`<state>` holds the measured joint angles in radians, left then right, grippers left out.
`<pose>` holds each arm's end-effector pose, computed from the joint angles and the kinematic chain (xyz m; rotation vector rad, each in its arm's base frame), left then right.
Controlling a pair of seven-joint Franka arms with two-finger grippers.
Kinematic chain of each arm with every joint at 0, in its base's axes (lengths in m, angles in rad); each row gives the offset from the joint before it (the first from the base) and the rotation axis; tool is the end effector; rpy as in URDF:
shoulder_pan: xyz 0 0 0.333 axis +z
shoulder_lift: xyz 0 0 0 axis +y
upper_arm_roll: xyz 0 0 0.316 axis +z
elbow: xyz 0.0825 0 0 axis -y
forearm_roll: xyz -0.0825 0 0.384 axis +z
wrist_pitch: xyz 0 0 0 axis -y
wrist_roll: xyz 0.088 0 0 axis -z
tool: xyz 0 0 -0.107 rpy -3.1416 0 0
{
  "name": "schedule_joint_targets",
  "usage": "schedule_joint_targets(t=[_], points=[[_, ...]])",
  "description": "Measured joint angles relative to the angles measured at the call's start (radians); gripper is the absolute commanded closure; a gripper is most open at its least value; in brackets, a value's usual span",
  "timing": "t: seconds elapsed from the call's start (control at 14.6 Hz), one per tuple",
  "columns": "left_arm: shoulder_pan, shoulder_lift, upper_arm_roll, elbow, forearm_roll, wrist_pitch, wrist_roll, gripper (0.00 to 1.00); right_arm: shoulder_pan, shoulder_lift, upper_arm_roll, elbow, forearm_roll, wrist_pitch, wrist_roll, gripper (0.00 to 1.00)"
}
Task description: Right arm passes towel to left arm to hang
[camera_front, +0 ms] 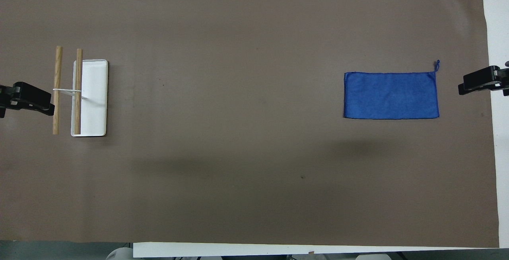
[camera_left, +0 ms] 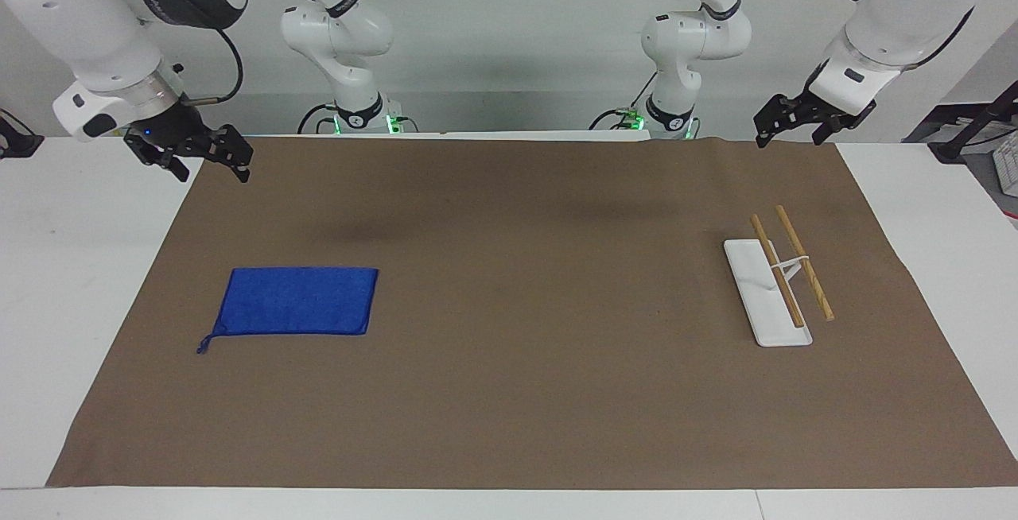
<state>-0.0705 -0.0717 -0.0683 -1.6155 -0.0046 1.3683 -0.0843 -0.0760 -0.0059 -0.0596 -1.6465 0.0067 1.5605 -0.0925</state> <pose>0.5041 -0.0724 0.6261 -3.1088 0.0846 0.2721 0.5437 -0.0735 0.5913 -3.1223 0.0676 0.1231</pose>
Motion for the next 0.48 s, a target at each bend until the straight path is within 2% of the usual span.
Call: schedule_joint_targets(t=[0.48], points=[[0.0,0.0,0.0,0.0,0.0,0.0,0.0,0.0,-0.01,0.002,0.0,-0.001,0.0,-0.006,-0.044,0.0]])
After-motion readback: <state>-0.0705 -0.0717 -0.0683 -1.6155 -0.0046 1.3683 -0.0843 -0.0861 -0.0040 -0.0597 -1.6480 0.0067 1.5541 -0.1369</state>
